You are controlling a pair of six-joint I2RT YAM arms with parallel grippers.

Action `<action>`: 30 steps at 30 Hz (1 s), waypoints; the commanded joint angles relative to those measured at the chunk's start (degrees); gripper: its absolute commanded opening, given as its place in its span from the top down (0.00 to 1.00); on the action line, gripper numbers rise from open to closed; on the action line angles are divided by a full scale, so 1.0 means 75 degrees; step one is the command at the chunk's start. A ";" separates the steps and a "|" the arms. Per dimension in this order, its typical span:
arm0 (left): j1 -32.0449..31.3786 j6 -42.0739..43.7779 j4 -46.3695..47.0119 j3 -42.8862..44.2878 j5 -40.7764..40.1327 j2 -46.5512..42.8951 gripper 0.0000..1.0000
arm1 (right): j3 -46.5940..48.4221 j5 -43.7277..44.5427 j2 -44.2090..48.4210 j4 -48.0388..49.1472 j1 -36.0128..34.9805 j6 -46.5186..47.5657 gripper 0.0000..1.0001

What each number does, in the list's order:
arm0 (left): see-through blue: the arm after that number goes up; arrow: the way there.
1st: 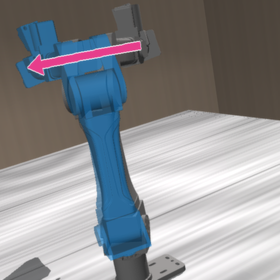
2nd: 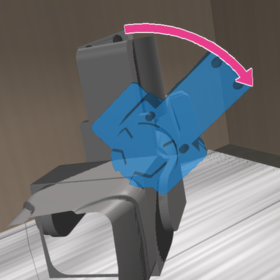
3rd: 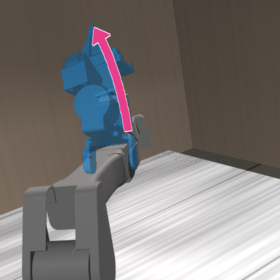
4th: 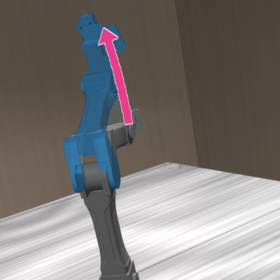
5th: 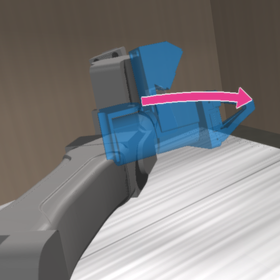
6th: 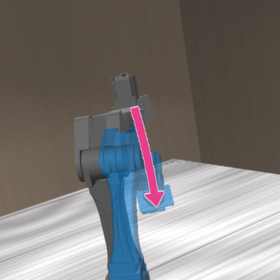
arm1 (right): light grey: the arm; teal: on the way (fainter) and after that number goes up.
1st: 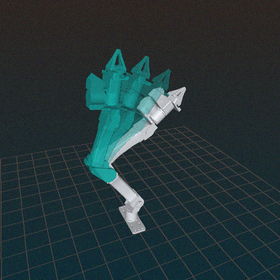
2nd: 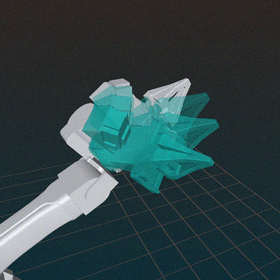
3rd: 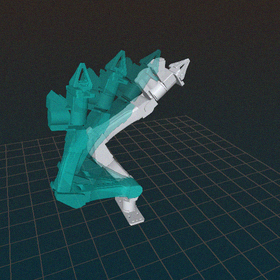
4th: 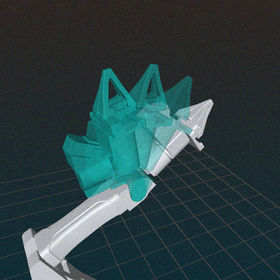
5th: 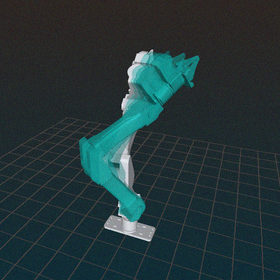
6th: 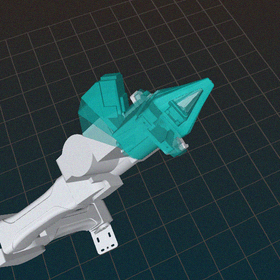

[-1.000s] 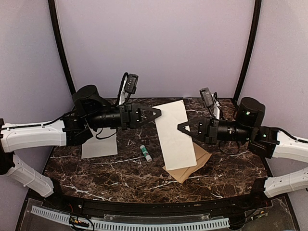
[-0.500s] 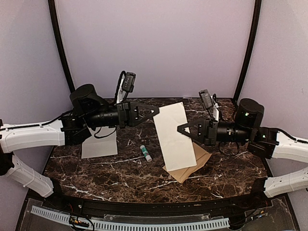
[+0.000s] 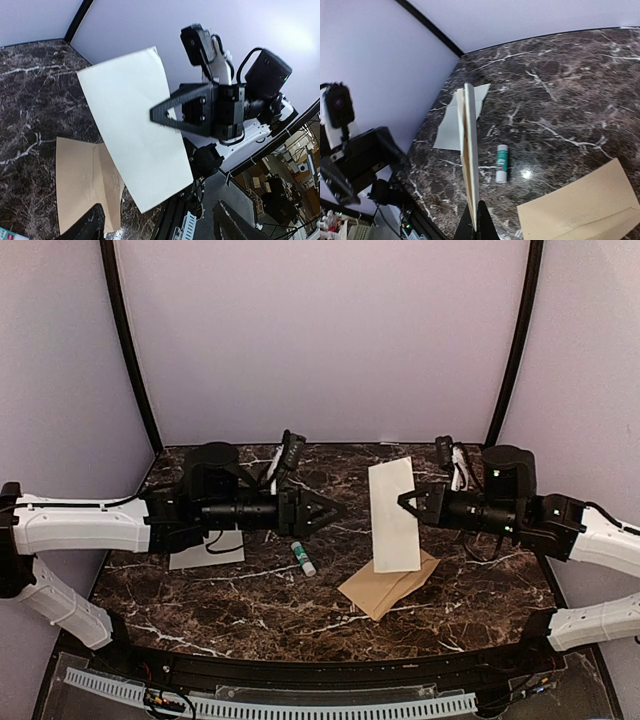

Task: Place the letter into the envelope and seal it
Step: Fold the letter, then place the letter in the envelope.

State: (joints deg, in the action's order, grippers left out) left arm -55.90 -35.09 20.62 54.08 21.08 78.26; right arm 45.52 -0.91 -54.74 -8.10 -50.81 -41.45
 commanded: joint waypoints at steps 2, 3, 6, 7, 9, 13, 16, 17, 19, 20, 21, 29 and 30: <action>-0.0831 0.0206 -0.0809 0.0361 -0.0748 0.1260 0.27 | -0.0144 0.1432 0.0398 -0.1482 0.0511 -0.0818 1.00; -0.0867 0.0163 -0.0883 0.0460 -0.0845 0.1647 0.27 | -0.0251 0.1509 0.0489 -0.1510 0.0535 -0.0963 1.00; -0.0927 0.0015 -0.1015 0.0858 -0.0815 0.2471 0.27 | -0.0771 0.1551 0.0730 -0.1271 0.0551 -0.1388 1.00; -0.0926 -0.0009 -0.1015 0.0991 -0.0786 0.2610 0.27 | -0.0984 0.1535 0.0790 -0.1126 0.0552 -0.1491 1.00; -0.0926 -0.0060 -0.1002 0.1157 -0.0747 0.2960 0.27 | -0.1372 0.1534 0.0817 -0.0801 0.0546 -0.1685 1.00; -0.0926 -0.0100 -0.1116 0.1440 -0.0691 0.3417 0.26 | -0.1886 0.1781 0.0703 -0.0376 0.0559 -0.1997 1.00; -0.0930 -0.0102 -0.1178 0.1461 -0.0745 0.3532 0.27 | -0.2047 0.2062 0.0532 -0.0303 0.0563 -0.2213 1.00; -0.0928 -0.0097 -0.1196 0.1452 -0.0764 0.3539 0.28 | -0.2080 0.2140 0.0482 -0.0343 0.0566 -0.2308 1.00; -0.0926 -0.0108 -0.1272 0.1433 -0.0837 0.3555 0.28 | -0.2150 0.2219 0.0382 -0.0459 0.0575 -0.2460 1.00; -0.0926 -0.0111 -0.1308 0.1423 -0.0888 0.3563 0.28 | -0.2189 0.2229 0.0345 -0.0536 0.0575 -0.2538 1.00; -0.0926 -0.0134 -0.1320 0.1401 -0.0906 0.3566 0.28 | -0.2241 0.2240 0.0311 -0.0611 0.0575 -0.2606 1.00; -0.0926 -0.0278 -0.1083 0.1304 -0.0910 0.3644 0.28 | -0.2880 0.2365 0.0312 -0.0756 0.0609 -0.3172 1.00; -0.0926 -0.0278 -0.1096 0.1333 -0.0932 0.3660 0.28 | -0.2911 0.2405 0.0338 -0.0792 0.0610 -0.3230 1.00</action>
State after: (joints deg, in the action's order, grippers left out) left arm -62.85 -36.71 12.10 63.70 14.50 105.27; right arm 25.17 14.94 -52.77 -14.02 -46.72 -62.48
